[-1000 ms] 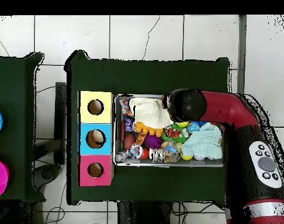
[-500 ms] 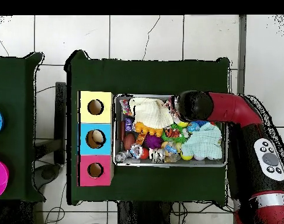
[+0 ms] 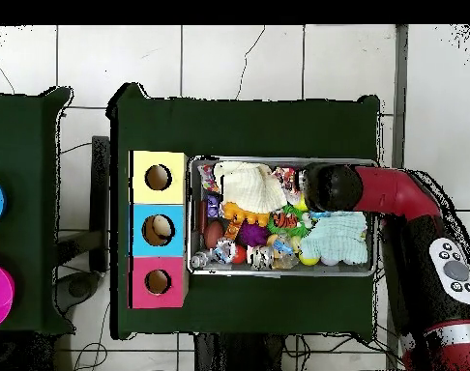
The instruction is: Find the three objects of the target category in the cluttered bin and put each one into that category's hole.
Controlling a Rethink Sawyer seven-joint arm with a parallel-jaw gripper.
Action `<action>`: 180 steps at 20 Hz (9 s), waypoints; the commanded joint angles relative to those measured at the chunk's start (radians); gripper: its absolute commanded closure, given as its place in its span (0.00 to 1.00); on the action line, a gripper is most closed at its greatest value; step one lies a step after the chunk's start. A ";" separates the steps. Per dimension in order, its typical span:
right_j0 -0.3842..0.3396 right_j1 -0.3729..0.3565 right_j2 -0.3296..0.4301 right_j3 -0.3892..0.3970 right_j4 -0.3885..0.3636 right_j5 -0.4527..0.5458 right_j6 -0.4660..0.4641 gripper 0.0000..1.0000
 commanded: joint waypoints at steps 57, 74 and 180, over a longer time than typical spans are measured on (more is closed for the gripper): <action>0.087 -0.048 0.044 0.127 -0.060 0.035 -0.061 1.00; 0.089 -0.063 0.040 0.122 -0.075 0.028 -0.071 1.00; 0.492 -0.144 -0.157 0.053 0.327 0.169 0.268 1.00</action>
